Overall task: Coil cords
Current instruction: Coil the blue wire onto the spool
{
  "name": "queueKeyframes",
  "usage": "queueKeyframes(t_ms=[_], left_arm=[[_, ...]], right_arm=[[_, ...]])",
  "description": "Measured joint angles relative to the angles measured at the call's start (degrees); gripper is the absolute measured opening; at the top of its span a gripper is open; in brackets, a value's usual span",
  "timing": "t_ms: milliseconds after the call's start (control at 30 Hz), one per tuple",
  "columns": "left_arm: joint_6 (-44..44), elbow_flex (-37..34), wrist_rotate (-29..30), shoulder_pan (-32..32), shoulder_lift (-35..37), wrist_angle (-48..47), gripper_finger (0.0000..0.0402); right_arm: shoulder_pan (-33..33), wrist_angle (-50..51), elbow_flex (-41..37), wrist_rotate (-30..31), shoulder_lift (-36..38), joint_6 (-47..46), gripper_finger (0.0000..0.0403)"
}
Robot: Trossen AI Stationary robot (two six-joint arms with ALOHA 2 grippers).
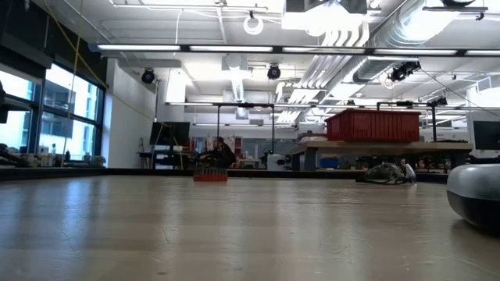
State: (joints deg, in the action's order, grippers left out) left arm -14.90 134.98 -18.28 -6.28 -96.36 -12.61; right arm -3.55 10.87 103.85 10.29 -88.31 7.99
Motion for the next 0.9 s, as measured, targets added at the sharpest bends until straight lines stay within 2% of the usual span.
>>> queueKeyframes(t_ms=[167,367,733,900], left_arm=[[1.0,0.0,0.1,-0.3,0.5,-3.1,0.0],[2.0,0.0,2.6,-2.0,3.0,-10.7,0.0],[4.6,0.0,8.2,-4.7,5.6,-15.1,0.0],[0.8,0.0,8.6,-5.5,6.3,-23.2,0.0]], right_arm=[[-0.8,1.1,0.0,0.3,0.5,0.0,0.0011],[-2.3,5.5,0.0,1.5,3.3,-0.4,0.0003],[-2.9,10.3,0.0,0.2,5.2,-3.5,0.0001],[-3.0,13.1,0.0,0.1,5.8,-3.7,0.0001]])
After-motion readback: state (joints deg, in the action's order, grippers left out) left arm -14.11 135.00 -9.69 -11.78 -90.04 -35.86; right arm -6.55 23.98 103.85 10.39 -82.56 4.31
